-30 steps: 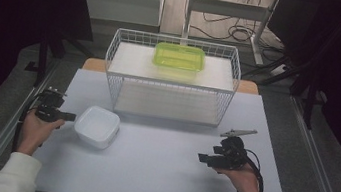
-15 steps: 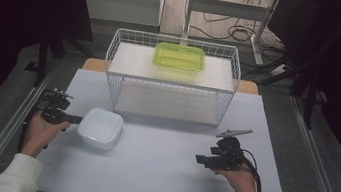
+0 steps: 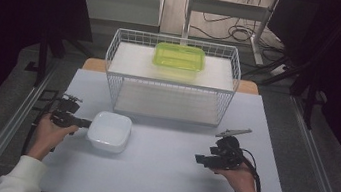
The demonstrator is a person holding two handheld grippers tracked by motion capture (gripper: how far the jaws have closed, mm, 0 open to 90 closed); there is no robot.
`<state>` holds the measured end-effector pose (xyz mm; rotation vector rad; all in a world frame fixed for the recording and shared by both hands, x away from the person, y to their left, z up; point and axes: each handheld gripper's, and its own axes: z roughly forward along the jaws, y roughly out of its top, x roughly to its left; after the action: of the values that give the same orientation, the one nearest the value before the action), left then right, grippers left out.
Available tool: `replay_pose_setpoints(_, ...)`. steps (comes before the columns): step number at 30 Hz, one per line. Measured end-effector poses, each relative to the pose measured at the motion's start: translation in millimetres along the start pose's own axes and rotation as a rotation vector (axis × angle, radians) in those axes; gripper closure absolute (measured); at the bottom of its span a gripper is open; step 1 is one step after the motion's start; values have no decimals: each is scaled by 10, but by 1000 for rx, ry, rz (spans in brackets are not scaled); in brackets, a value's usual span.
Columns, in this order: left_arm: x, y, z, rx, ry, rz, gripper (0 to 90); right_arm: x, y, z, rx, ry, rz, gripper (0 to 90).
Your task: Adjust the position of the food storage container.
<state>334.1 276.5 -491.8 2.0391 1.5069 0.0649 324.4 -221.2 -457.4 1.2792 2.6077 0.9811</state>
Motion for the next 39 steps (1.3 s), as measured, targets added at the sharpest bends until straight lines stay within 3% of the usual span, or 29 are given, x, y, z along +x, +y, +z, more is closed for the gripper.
replay_pose_setpoints(8, -162, 0, 82, 15, -25, 10, 896, 17, 0, 3, 2, -3, 1, 283)
replay_pose_setpoints(9, -170, 6, 81, 28, -24, 32, 896, 15, 1, 3, 2, -3, 1, 283)
replay_pose_setpoints(12, -249, 17, 107, 19, -35, 35, 895, 11, 4, 6, 4, -4, 1, 283)
replay_pose_setpoints(19, -428, 30, 179, 48, -57, 75, 895, 21, 12, 14, 3, -4, -3, 283)
replay_pose_setpoints(39, -1123, 213, 502, 70, -127, 160, 892, 32, 14, 27, 6, -4, -8, 283)
